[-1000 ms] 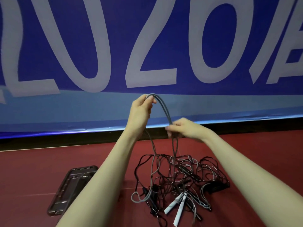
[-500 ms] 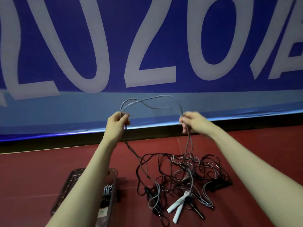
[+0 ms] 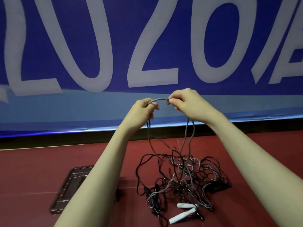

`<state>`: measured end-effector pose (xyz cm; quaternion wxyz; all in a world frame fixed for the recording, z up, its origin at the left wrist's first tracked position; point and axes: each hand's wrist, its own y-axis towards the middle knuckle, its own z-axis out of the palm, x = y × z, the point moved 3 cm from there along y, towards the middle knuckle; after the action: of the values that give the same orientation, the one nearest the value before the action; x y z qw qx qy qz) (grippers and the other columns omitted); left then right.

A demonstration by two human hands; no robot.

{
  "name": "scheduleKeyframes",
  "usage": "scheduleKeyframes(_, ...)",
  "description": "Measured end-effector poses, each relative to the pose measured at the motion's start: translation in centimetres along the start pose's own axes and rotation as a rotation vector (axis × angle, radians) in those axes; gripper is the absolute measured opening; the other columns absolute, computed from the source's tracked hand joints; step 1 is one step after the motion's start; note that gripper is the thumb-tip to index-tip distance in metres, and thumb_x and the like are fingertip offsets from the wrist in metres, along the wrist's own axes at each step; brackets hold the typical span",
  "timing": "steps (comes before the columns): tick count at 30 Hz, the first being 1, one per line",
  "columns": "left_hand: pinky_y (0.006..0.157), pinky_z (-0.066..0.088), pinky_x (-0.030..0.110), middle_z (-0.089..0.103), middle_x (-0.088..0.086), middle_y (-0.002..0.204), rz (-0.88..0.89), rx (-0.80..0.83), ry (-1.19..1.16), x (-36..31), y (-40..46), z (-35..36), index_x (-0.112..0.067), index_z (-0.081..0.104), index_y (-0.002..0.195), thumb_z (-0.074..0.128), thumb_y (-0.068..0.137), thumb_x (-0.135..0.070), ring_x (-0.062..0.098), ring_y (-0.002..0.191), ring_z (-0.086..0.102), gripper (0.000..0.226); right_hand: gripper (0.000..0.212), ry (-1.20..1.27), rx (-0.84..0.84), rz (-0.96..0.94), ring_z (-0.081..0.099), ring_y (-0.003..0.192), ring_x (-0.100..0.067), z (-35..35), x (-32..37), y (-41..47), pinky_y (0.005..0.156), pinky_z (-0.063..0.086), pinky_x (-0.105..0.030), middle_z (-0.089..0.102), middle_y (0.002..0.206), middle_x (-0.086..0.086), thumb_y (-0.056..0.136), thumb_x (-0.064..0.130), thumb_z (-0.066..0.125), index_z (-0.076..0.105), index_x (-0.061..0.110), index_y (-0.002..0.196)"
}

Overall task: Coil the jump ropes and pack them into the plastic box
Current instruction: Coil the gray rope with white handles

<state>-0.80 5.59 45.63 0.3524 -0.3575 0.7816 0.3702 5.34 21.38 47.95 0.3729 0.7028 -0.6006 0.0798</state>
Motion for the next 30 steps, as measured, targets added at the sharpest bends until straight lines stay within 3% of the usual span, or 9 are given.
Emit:
scheduleKeyframes(2, 0.065, 0.041, 0.032, 0.042, 0.0, 0.065, 0.013, -0.062, -0.018, -0.5, -0.1, -0.3, -0.016, 0.06, 0.077, 0.047, 0.098, -0.018, 0.016, 0.06, 0.042, 0.025, 0.015, 0.061, 0.045, 0.014, 0.05, 0.063, -0.013, 0.1, -0.5, -0.2, 0.061, 0.044, -0.031, 0.058, 0.071, 0.0, 0.099, 0.022, 0.052, 0.064, 0.014, 0.096)
scheduleKeyframes(6, 0.058, 0.03, 0.03, 0.039, -0.008, 0.054, 0.044, -0.095, 0.035, -1.7, -0.3, -0.2, -0.017, 0.062, 0.074, 0.05, 0.094, -0.016, 0.016, 0.057, 0.034, 0.024, 0.023, 0.339, 0.345, 0.144, 0.049, 0.062, -0.012, 1.2, -3.1, -0.4, 0.061, 0.044, -0.024, 0.053, 0.066, 0.001, 0.099, 0.026, 0.053, 0.061, 0.01, 0.084)
scheduleKeyframes(10, 0.055, 0.026, 0.03, 0.04, -0.01, 0.046, 0.021, -0.237, -0.069, -2.4, 0.0, -2.1, -0.016, 0.063, 0.072, 0.051, 0.092, -0.012, 0.015, 0.054, 0.031, 0.024, 0.017, 0.231, 0.508, 0.192, 0.052, 0.061, -0.009, 3.4, -6.8, -1.2, 0.065, 0.041, -0.025, 0.058, 0.063, 0.004, 0.094, 0.021, 0.062, 0.063, 0.013, 0.079)
scheduleKeyframes(16, 0.05, 0.028, 0.024, 0.033, 0.001, 0.058, -0.045, -0.379, -0.219, -1.7, -0.2, -3.5, -0.016, 0.062, 0.072, 0.046, 0.092, -0.008, 0.012, 0.051, 0.029, 0.027, 0.018, 0.086, 0.655, 0.318, 0.059, 0.093, -0.013, 7.0, -12.0, -3.4, 0.083, 0.048, -0.038, 0.073, 0.099, 0.002, 0.099, 0.019, 0.052, 0.067, 0.012, 0.092)
scheduleKeyframes(19, 0.05, 0.027, 0.027, 0.038, -0.002, 0.057, -0.06, -0.378, -0.065, -0.4, -0.1, -4.0, -0.018, 0.063, 0.075, 0.047, 0.093, -0.013, 0.013, 0.051, 0.03, 0.024, 0.023, 0.075, 0.467, 0.306, 0.064, 0.084, -0.01, 6.5, -12.5, -2.9, 0.077, 0.042, -0.021, 0.073, 0.091, -0.01, 0.1, 0.012, 0.049, 0.064, 0.008, 0.084)
scheduleKeyframes(23, 0.057, 0.032, 0.032, 0.051, 0.003, 0.063, -0.089, -0.555, 0.319, 2.5, -0.1, -7.0, -0.019, 0.065, 0.083, 0.044, 0.094, -0.024, 0.026, 0.063, 0.046, 0.023, 0.027, 0.099, 0.184, 0.256, 0.06, 0.061, -0.004, 3.2, -10.9, -1.0, 0.069, 0.042, -0.024, 0.072, 0.069, -0.004, 0.097, 0.013, 0.053, 0.062, 0.013, 0.072)
scheduleKeyframes(27, 0.066, 0.035, 0.033, 0.058, 0.009, 0.074, -0.173, -0.577, 0.393, 5.4, -0.3, -8.2, -0.02, 0.066, 0.089, 0.041, 0.094, -0.025, 0.033, 0.077, 0.052, 0.026, 0.023, 0.247, -0.339, 0.121, 0.064, 0.058, -0.014, -0.7, -8.1, 0.5, 0.069, 0.05, -0.028, 0.06, 0.057, 0.001, 0.095, 0.01, 0.053, 0.063, 0.012, 0.074)
scheduleKeyframes(28, 0.063, 0.034, 0.032, 0.056, 0.008, 0.071, -0.179, -0.563, 0.376, 5.7, -0.4, -8.0, -0.019, 0.066, 0.088, 0.041, 0.094, -0.022, 0.032, 0.074, 0.052, 0.026, 0.02, 0.245, -0.375, 0.114, 0.064, 0.056, -0.014, -1.0, -7.6, 0.5, 0.067, 0.052, -0.028, 0.056, 0.056, 0.001, 0.095, 0.009, 0.053, 0.063, 0.008, 0.078)
scheduleKeyframes(30, 0.056, 0.032, 0.031, 0.057, 0.007, 0.07, -0.177, -0.524, 0.374, 6.2, -0.7, -7.5, -0.015, 0.067, 0.089, 0.042, 0.094, -0.018, 0.025, 0.067, 0.049, 0.025, 0.019, 0.142, -0.238, 0.151, 0.059, 0.053, -0.02, -0.3, -7.5, 0.3, 0.061, 0.049, -0.031, 0.053, 0.055, -0.006, 0.094, 0.009, 0.053, 0.062, 0.002, 0.079)
